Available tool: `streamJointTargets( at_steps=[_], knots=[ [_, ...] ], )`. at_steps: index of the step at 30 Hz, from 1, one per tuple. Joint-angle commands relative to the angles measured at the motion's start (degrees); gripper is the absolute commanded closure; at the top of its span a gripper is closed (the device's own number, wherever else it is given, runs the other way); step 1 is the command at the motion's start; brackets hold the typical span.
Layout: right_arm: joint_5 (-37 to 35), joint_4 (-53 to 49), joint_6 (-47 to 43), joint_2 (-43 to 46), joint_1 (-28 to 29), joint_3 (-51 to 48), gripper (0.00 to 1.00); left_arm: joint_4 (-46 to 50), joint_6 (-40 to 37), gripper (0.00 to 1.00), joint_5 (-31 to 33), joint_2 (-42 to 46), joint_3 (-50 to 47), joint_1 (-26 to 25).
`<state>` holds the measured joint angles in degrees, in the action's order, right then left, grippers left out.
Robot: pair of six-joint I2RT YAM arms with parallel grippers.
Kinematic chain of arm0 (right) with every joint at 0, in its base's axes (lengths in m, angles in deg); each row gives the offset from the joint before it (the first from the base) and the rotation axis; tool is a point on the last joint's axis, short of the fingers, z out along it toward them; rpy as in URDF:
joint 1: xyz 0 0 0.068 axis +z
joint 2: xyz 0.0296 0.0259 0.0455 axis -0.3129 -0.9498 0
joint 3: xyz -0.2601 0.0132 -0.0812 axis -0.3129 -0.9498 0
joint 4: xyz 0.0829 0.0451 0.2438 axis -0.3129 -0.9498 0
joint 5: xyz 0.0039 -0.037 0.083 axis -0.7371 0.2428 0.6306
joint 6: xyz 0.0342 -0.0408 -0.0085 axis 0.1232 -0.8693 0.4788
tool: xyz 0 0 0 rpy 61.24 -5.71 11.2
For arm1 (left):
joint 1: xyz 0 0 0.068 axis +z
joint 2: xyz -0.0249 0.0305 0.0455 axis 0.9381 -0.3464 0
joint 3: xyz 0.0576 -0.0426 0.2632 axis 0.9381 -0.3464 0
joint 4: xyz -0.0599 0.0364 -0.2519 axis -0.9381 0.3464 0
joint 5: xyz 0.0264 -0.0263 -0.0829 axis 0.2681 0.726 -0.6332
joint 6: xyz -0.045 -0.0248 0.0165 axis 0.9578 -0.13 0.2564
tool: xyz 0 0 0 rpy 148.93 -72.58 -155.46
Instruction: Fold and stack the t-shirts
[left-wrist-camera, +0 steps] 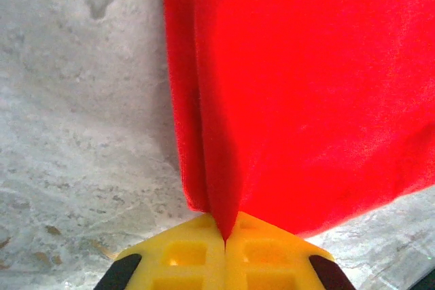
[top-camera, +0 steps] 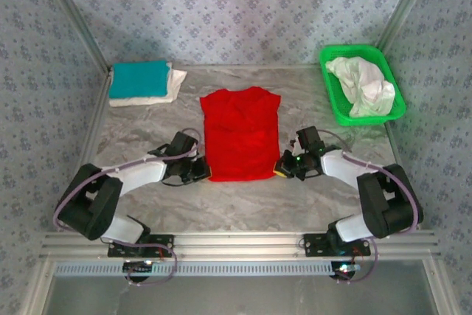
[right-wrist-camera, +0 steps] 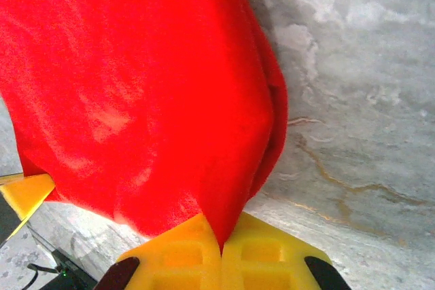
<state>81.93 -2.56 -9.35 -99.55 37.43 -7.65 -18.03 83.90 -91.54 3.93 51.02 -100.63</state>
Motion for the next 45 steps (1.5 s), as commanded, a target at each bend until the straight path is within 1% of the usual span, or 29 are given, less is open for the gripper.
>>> streamJointTargets(
  at_steps=[1,4,7,9,12,14,15,17,19,21,25,28,31,34,37,41,45],
  knots=[
    [0.45,-1.70,-1.54,1.28,0.82,0.08,1.00,1.14,-2.07,1.00,1.55,2.83,0.53,0.24],
    [0.68,-1.60,-1.14,2.14,2.67,-2.18,1.00,-0.03,-0.88,1.00,1.74,4.00,-2.58,-0.80],
    [-0.08,-2.23,0.85,5.66,5.84,-5.99,1.00,2.32,1.30,1.00,4.47,7.04,-5.42,-5.00],
    [-1.11,-3.96,2.59,10.30,8.04,-8.76,1.00,4.90,3.11,1.00,7.01,11.24,-6.96,-8.98],
    [-1.90,-7.88,4.91,19.04,9.36,-11.09,1.00,7.55,6.35,1.00,8.74,19.17,-9.08,-12.60],
    [-3.87,-13.15,4.53,24.60,9.12,-9.55,1.00,9.13,7.62,1.00,9.63,24.30,-9.55,-13.02],
    [-4.63,-13.90,4.89,26.73,8.97,-8.49,1.00,10.06,7.43,1.00,10.74,26.69,-9.24,-12.96],
    [-4.38,-14.71,5.71,27.97,8.55,-6.31,1.00,11.93,4.97,1.00,12.28,28.87,-7.05,-11.78],
    [-3.64,-15.00,3.68,25.54,7.27,-3.40,1.00,13.45,1.29,1.00,10.00,27.66,-3.61,-8.02],
    [-2.78,-15.43,-0.45,21.05,6.02,0.50,1.00,12.99,-2.28,1.00,6.13,24.21,-0.23,-4.27],
    [-2.09,-14.69,-3.91,12.84,4.14,8.89,1.00,8.68,-5.52,1.00,1.96,17.60,5.22,-0.83],
    [-1.62,-15.65,-6.49,7.91,1.73,15.39,1.00,9.45,-9.75,1.00,0.67,13.21,10.77,1.82],
    [-0.15,-16.12,-9.34,2.21,-0.27,21.22,1.00,8.88,-12.60,1.00,-3.04,7.83,16.17,5.04],
    [0.23,-16.08,-10.79,-2.98,-1.37,26.26,1.00,8.96,-15.89,1.00,-2.75,2.89,21.24,6.29],
    [0.31,-15.13,-11.18,-7.91,-3.06,30.72,1.00,9.46,-18.09,1.00,-4.86,-2.33,25.64,8.12],
    [0.40,-14.83,-12.11,-14.98,-4.84,38.31,1.00,10.28,-21.10,1.00,-5.64,-8.32,31.77,11.04],
    [0.29,-15.26,-12.33,-20.16,-6.40,44.46,1.00,12.31,-24.32,1.00,-5.35,-14.50,38.20,12.89]
  ],
)
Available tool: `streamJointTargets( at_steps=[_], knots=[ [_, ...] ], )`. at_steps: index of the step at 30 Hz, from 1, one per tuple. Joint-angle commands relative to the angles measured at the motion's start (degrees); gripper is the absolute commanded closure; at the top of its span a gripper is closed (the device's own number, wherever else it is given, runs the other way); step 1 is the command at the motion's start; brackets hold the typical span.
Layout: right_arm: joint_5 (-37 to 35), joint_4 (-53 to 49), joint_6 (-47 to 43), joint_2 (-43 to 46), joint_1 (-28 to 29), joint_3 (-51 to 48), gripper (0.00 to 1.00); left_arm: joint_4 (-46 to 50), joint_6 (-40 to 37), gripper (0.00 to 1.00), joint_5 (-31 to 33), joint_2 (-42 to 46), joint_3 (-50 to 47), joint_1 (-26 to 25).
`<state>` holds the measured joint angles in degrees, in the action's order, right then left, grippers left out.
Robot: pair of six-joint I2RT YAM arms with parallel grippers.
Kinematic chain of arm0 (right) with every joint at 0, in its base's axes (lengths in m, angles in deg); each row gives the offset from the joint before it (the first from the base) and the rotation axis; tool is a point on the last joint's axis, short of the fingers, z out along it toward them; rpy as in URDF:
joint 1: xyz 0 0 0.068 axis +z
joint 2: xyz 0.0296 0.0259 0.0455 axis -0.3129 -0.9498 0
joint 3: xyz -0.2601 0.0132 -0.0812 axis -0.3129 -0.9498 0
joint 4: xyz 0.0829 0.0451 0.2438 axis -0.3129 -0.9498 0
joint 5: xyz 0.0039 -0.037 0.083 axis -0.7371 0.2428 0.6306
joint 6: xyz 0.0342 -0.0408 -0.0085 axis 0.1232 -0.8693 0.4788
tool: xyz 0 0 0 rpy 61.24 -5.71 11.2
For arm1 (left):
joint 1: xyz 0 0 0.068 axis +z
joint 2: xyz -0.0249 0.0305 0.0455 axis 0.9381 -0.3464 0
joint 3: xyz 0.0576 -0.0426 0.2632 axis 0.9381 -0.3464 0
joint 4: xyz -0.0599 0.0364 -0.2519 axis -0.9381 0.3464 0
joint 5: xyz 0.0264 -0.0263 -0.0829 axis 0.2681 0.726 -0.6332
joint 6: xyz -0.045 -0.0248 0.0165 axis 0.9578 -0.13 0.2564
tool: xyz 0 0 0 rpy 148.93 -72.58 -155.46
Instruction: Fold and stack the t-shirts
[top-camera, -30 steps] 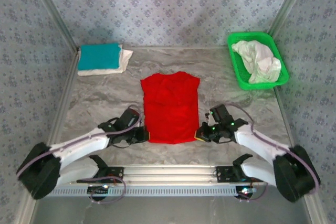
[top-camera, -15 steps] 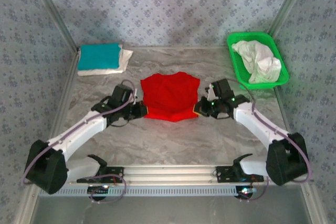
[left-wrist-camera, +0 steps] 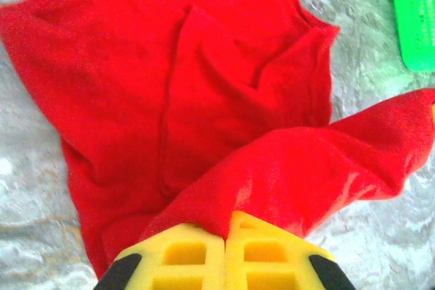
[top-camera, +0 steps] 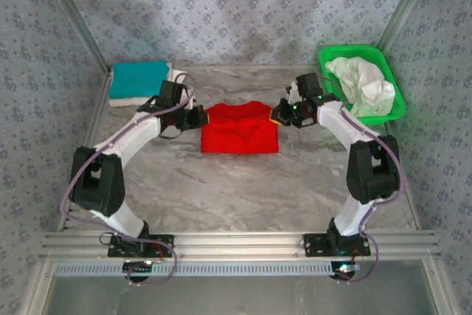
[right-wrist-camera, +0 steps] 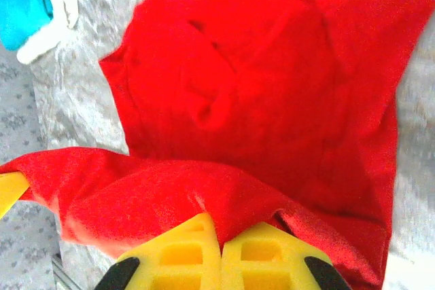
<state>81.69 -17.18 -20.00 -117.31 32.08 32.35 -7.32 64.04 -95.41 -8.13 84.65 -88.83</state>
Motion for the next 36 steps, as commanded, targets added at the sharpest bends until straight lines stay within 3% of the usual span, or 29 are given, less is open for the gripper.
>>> streamJointTargets(
  at_steps=[1,9,11,12,15,16,17,19,21,23,25,27,30,36],
  knots=[
    [0.54,-0.78,-1.73,-3.46,-1.25,5.61,1.00,1.76,-4.87,1.00,-1.59,-3.55,5.58,1.36],
    [0.54,-1.47,-1.16,-12.40,-2.60,15.02,1.00,3.07,-6.83,1.00,-3.35,-14.31,16.89,3.84],
    [0.59,-1.28,-0.85,-15.39,-2.84,18.33,0.97,4.19,-7.48,0.74,-2.71,-18.02,21.36,3.88],
    [0.81,-1.31,0.13,-17.29,-3.03,20.89,0.89,4.36,-7.54,0.62,-1.61,-20.17,23.95,3.93],
    [4.30,-3.75,2.63,-23.60,-4.69,31.36,0.53,5.33,-4.17,0.31,2.68,-25.09,32.46,4.85],
    [4.58,-4.83,2.88,-24.47,-5.24,33.90,0.40,5.20,-2.61,0.30,3.85,-25.59,34.24,5.17],
    [4.87,-4.80,3.83,-24.15,-5.57,35.01,0.34,4.41,-1.09,0.32,4.57,-25.03,35.17,5.37],
    [3.92,-2.96,4.51,-20.91,-5.51,34.16,0.44,0.69,-0.17,0.35,5.18,-21.11,33.01,4.44],
    [3.07,-1.17,2.52,-15.68,-4.32,29.76,0.47,-2.69,-1.24,0.41,7.46,-15.49,28.06,1.69],
    [2.59,2.27,0.36,-10.26,-2.90,21.71,0.65,-4.24,-2.34,0.51,9.79,-11.30,22.56,-1.34],
    [0.87,9.02,0.72,-5.52,-1.07,10.52,0.97,-9.65,-0.79,0.73,9.06,-8.54,14.14,-3.81],
    [-0.34,14.73,1.74,-5.30,0.62,4.06,1.00,-16.68,1.82,0.82,8.14,-8.89,7.85,-5.43],
    [1.33,16.18,3.17,-11.42,2.10,5.03,1.00,-20.55,5.86,0.99,7.28,-14.13,6.03,-5.52],
    [-0.04,16.90,3.17,-20.00,2.75,7.46,1.00,-25.11,9.64,0.97,8.99,-20.77,3.15,-4.32]
  ],
)
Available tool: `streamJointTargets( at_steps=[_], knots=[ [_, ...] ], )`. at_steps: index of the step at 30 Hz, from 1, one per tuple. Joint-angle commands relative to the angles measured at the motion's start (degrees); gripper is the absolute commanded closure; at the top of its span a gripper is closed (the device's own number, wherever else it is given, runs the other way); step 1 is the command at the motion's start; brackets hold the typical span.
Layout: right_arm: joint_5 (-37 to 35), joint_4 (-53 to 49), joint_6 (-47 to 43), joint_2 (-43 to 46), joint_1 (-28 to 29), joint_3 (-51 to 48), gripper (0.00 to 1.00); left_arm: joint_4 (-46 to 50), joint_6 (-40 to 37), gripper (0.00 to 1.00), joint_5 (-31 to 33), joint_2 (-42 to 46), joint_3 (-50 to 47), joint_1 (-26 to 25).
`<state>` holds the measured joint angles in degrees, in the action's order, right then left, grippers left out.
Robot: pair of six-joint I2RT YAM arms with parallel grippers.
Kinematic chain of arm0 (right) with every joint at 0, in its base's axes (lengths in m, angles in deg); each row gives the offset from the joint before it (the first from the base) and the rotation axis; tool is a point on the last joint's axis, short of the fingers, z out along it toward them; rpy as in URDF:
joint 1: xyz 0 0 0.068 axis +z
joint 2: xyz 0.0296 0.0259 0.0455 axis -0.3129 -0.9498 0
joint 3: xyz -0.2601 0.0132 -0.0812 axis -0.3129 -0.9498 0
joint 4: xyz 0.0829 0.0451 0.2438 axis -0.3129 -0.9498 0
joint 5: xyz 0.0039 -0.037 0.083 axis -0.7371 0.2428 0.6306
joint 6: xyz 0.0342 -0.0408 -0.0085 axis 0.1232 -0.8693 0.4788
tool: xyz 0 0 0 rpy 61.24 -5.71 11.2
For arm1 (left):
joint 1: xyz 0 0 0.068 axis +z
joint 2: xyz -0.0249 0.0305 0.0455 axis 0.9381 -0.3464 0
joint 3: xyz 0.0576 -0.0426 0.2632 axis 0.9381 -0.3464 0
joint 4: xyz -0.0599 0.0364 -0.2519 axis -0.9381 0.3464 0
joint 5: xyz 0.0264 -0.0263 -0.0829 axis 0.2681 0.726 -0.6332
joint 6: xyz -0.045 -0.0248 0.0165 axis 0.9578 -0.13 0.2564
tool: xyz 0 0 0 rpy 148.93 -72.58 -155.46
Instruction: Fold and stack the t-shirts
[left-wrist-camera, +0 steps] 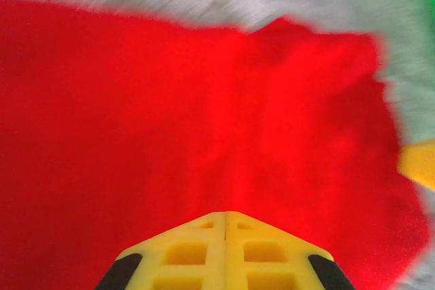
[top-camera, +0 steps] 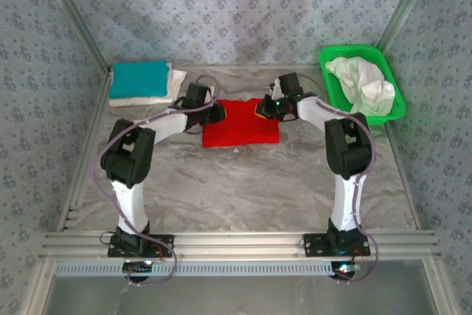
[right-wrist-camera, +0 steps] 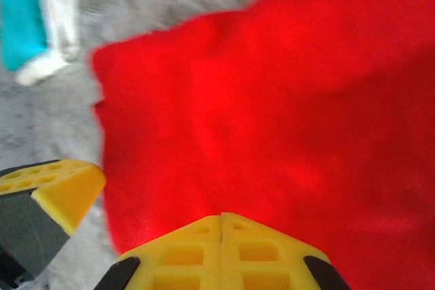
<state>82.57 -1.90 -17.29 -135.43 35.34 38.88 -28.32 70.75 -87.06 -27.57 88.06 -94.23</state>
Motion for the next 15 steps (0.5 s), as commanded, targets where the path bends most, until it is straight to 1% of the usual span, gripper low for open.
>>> streamJointTargets(
  at_steps=[1,3,5,9,11,15],
  knots=[
    [-1.20,2.29,0.46,-2.63,-0.42,0.67,1.00,-4.93,3.14,0.97,0.33,-2.39,-0.70,1.30],
    [-2.06,3.31,0.46,-3.84,-0.46,0.01,1.00,-7.04,3.73,0.98,1.20,-3.70,-2.45,1.26],
    [-2.21,4.98,2.70,-5.01,-0.67,-1.02,1.00,-8.88,4.80,0.98,2.46,-4.77,-4.09,1.29],
    [-1.37,10.70,4.73,-5.26,-0.69,-5.02,1.00,-13.16,7.89,0.98,1.46,-5.29,-7.04,1.38],
    [-0.10,10.78,5.27,-4.40,-0.75,-5.46,1.00,-13.09,7.97,0.98,1.28,-3.87,-7.66,1.29],
    [1.51,8.90,4.28,1.08,0.01,-6.65,1.00,-10.75,6.92,0.98,1.74,2.49,-8.97,1.07]
  ],
)
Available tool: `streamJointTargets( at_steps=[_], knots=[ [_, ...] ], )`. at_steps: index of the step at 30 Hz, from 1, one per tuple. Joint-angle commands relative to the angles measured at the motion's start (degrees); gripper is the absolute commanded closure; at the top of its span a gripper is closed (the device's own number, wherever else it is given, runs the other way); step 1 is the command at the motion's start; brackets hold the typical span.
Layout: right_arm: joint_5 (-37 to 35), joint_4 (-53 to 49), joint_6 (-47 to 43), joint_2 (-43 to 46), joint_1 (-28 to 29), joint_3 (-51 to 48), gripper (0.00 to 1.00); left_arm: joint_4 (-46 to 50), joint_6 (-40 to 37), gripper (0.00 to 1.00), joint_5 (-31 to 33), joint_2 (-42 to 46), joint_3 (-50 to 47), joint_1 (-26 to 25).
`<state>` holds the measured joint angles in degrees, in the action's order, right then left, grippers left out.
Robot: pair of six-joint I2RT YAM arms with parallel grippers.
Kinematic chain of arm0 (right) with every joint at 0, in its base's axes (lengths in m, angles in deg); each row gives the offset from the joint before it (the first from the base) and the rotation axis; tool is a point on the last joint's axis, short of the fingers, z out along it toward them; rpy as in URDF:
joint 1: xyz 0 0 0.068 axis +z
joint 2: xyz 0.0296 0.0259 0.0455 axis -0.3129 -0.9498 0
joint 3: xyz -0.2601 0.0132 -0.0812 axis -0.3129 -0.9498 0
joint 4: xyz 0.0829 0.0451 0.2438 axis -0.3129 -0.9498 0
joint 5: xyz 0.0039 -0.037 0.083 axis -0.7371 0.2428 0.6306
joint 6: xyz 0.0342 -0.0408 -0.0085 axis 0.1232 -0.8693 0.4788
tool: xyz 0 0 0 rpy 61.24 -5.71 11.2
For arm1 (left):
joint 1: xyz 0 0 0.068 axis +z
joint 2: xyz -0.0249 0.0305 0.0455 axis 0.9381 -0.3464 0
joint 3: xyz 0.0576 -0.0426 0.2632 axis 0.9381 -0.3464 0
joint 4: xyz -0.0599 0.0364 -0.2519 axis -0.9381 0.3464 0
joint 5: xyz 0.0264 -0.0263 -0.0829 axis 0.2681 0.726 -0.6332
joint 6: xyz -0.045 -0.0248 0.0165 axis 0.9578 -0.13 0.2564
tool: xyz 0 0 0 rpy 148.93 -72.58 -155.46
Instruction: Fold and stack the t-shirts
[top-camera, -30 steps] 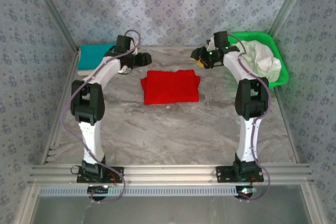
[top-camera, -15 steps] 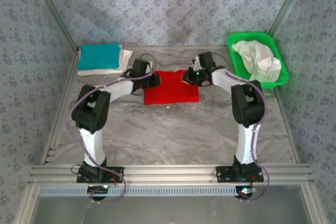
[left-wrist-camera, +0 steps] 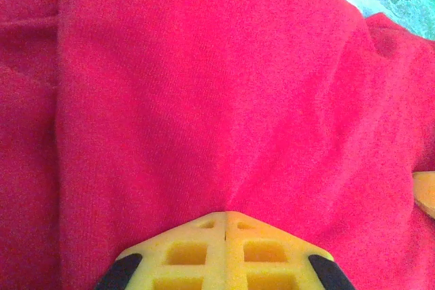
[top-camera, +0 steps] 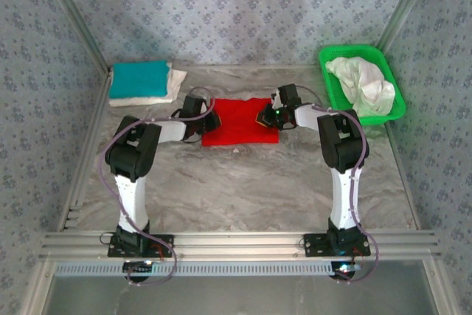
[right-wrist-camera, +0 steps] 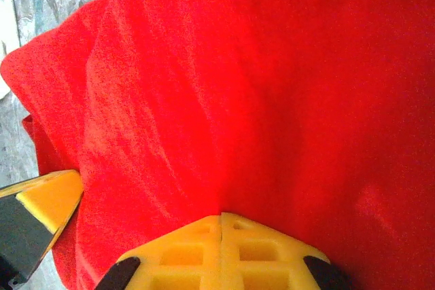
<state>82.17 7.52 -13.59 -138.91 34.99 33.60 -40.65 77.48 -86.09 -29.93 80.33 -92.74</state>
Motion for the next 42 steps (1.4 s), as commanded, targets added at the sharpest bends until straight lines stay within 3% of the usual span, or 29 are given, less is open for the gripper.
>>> streamJointTargets(
  at_steps=[1,6,10,13,16,21,30,42],
  knots=[
    [2.88,0.10,0.78,6.17,0.38,-2.47,1.00,2.09,-0.09,0.98,1.06,6.65,-1.81,-0.59],
    [8.09,4.94,2.02,12.20,0.53,-8.26,1.00,4.64,-0.95,0.98,-0.13,12.15,-4.36,-0.30],
    [7.96,3.27,0.24,10.58,0.92,-11.27,1.00,3.68,0.29,0.96,-0.97,13.55,-8.38,-0.08],
    [7.93,5.64,1.44,7.85,0.39,-12.36,1.00,-1.22,4.53,0.78,-3.22,13.91,-12.79,2.79],
    [8.16,6.64,1.59,5.10,0.29,-11.70,1.00,-2.57,5.87,0.70,-5.79,14.60,-14.30,5.27],
    [8.06,7.44,1.85,2.40,0.23,-10.67,1.00,8.09,2.77,0.62,-5.55,14.05,-9.46,5.34],
    [8.13,7.87,2.13,2.16,0.22,-10.90,1.00,8.62,3.04,0.56,-7.41,9.26,-7.43,4.51],
    [8.74,7.82,1.82,2.69,-0.13,-10.91,1.00,18.18,2.66,0.49,-0.43,7.21,-1.74,1.53]
  ],
)
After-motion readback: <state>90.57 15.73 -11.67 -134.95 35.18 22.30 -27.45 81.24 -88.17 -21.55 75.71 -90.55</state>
